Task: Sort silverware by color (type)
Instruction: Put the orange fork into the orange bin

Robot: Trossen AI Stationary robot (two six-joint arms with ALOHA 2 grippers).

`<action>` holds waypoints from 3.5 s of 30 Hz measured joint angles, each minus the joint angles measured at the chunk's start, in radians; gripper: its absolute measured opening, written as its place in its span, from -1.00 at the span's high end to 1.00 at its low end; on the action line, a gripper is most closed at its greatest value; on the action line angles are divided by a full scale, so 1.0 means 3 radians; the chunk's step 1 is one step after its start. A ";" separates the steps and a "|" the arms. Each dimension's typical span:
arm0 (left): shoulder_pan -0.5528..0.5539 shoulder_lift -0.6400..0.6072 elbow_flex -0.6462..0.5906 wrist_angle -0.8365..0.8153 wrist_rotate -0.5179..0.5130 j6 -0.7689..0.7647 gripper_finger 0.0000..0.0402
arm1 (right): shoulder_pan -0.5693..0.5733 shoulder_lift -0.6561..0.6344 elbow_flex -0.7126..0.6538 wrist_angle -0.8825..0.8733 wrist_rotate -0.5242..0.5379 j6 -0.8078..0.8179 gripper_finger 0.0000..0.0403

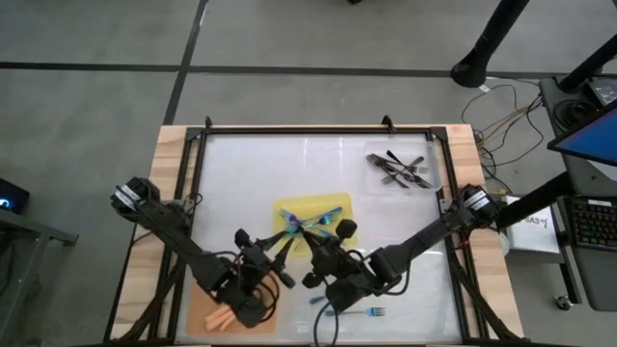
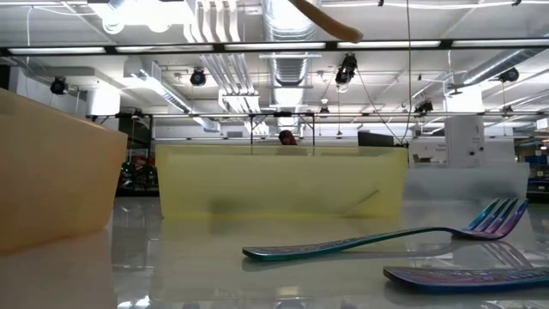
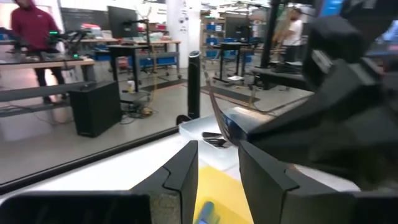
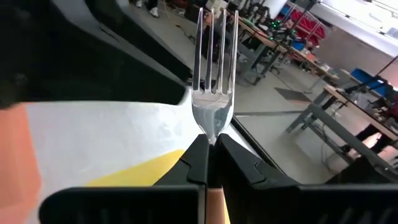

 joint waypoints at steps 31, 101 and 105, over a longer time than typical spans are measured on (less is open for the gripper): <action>0.0144 -0.0163 0.0004 0.0015 0.0036 0.0416 0.52 | -0.0142 -0.0003 0.0026 0.0322 0.0196 -0.1034 0.94; 0.2451 -0.0588 -0.2556 0.5917 0.4027 0.2078 0.52 | -0.1232 -0.1517 -0.1740 0.1614 -0.0751 -0.1833 0.94; 0.2460 -0.0325 -0.2263 0.5921 0.4018 0.2036 0.52 | -0.1232 -0.1429 -0.1986 0.2360 -0.0942 -0.2058 0.94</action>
